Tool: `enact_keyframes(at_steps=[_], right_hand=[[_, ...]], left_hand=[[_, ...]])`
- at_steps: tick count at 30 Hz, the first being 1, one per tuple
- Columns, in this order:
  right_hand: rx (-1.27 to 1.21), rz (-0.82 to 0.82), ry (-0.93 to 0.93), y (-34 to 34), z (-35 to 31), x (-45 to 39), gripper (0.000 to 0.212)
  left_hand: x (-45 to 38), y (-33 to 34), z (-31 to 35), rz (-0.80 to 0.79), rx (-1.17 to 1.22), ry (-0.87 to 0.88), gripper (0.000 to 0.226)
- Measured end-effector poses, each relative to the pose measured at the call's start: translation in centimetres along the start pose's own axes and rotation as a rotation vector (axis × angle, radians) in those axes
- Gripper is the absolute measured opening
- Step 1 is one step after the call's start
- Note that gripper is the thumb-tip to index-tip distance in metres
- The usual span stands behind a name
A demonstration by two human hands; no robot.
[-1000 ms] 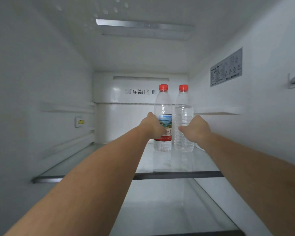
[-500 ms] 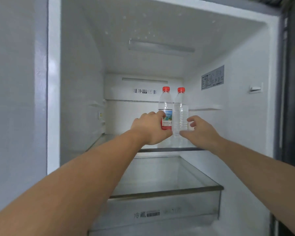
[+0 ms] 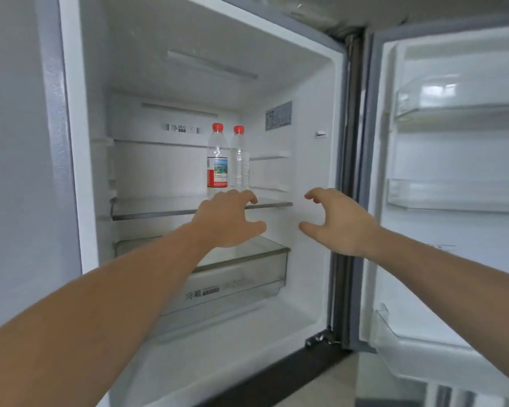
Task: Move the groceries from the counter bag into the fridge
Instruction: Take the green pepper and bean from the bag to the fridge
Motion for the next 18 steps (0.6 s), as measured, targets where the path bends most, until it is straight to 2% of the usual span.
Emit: enact_keyframes(at_steps=[7, 14, 18], right_hand=[[0.136, 0.052, 0.142, -7.7, 8.1, 9.0, 0.059], [0.22, 0.038, 0.393, -14.3, 18.0, 20.5, 0.059], [0.278, 0.026, 0.552, -18.4, 22.4, 26.1, 0.064]], left_hand=[[2.5, 4.4, 10.8, -0.014, 0.271, 0.127, 0.05], [5.2, 10.2, 26.0, -0.157, 0.354, 0.344, 0.057], [5.7, 12.7, 34.4, -0.172, 0.378, 0.47, 0.053]])
Point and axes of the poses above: each hand's wrist, its own x-axis away from the middle knuckle, its own y-axis out of the palm, z = x × y, the point moved 4 cm from there along -x, towards the middle knuckle, and after that the axes turned 2 degrees about y, right-handed, at the moved point
